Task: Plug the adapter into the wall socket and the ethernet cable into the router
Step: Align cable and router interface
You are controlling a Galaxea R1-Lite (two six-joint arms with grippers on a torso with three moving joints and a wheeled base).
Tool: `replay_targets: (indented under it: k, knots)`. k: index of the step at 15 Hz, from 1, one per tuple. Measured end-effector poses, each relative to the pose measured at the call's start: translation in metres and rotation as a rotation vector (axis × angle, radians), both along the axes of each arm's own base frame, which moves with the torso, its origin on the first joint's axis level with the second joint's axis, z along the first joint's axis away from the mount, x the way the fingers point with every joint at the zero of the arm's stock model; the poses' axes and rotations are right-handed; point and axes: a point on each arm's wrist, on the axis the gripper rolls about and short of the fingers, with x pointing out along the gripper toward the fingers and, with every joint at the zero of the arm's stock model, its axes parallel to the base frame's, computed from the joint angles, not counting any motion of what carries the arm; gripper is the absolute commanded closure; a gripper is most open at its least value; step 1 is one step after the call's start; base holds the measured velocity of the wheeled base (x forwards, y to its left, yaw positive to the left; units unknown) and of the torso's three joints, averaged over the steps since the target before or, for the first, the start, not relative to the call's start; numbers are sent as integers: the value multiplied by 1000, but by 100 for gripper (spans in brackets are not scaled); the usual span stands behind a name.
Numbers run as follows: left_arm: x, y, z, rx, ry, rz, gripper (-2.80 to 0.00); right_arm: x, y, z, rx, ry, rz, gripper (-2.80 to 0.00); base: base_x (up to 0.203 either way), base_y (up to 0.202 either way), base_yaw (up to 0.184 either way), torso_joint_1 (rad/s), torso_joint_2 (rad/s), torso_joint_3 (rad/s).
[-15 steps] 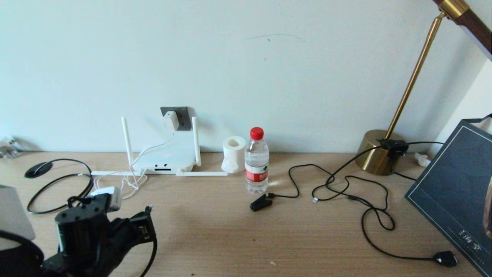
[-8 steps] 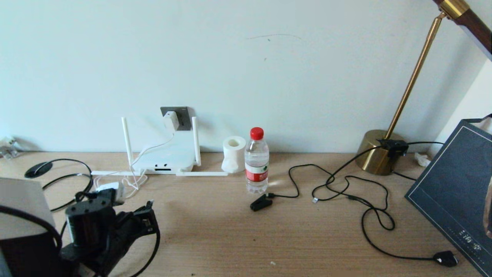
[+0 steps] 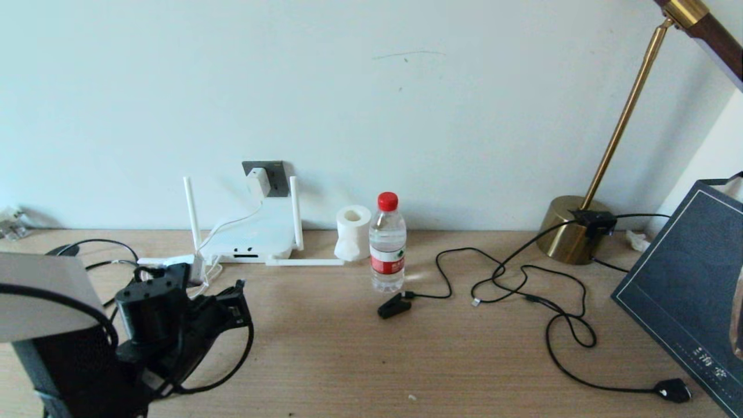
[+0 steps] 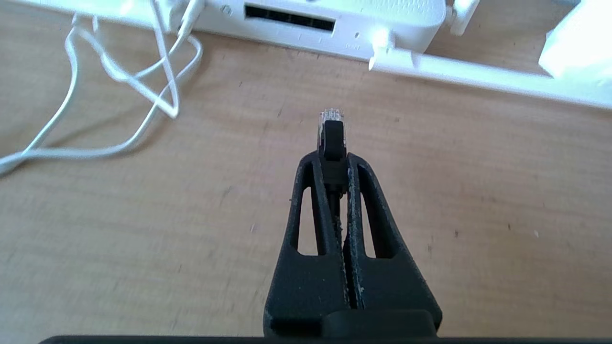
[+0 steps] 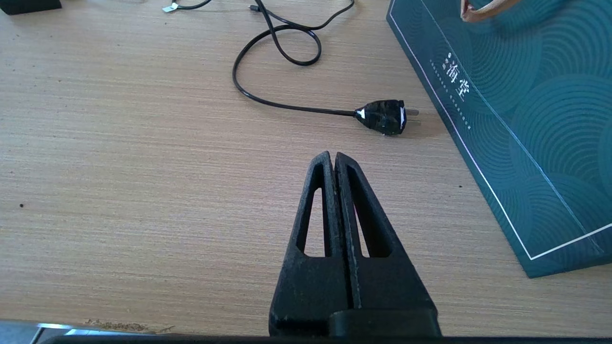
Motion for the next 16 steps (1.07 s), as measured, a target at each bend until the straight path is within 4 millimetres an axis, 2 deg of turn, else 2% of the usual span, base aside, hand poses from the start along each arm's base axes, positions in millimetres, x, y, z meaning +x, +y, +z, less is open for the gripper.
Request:
replay_targets:
  k: [6,16]
  knots:
    - [24,-4,-5,-5,-33,1,0,0,0,0,0,0,0,0,0,0,0,0,0,0]
    - [29,-7,-3,31,-53,-11,0,0,0,0,1,0,-1,0,0,0,0,0,0,0]
